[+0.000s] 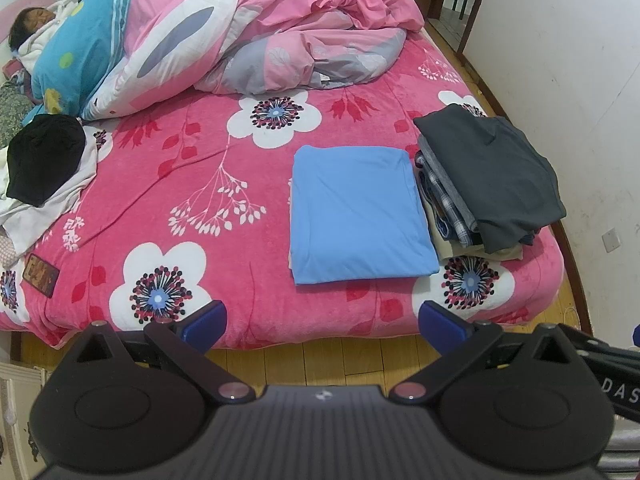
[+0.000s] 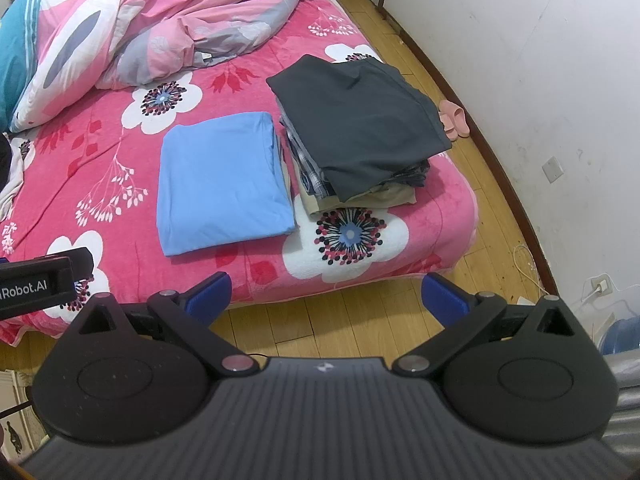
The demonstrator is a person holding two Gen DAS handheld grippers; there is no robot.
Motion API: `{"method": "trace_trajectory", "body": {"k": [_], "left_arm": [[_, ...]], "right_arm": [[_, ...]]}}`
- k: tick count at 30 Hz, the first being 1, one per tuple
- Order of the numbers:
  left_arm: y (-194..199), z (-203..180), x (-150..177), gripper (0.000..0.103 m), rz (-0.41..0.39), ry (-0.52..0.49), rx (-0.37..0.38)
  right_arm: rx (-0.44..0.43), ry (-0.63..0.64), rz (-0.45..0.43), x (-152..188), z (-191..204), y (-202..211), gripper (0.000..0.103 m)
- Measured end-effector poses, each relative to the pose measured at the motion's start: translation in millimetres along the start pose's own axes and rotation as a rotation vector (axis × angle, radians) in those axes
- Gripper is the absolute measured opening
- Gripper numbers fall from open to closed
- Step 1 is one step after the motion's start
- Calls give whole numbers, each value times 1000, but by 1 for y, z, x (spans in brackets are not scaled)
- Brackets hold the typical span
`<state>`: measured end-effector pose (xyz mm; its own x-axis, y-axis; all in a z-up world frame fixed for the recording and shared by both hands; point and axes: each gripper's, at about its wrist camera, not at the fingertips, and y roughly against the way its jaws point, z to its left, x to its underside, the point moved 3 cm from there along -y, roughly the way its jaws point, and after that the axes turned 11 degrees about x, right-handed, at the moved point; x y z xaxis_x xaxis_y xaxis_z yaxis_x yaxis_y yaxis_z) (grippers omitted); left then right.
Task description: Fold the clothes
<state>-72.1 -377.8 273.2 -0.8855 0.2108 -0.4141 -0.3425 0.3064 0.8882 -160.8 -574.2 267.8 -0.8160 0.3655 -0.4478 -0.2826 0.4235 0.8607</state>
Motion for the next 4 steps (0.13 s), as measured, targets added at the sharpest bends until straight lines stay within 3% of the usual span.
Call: {"method": "trace_trajectory", "body": {"k": [4], "left_arm": [[0,0,1,102,-1,0,3]], "right_arm": [[2,-1,-1,1,-1,0,102]]}}
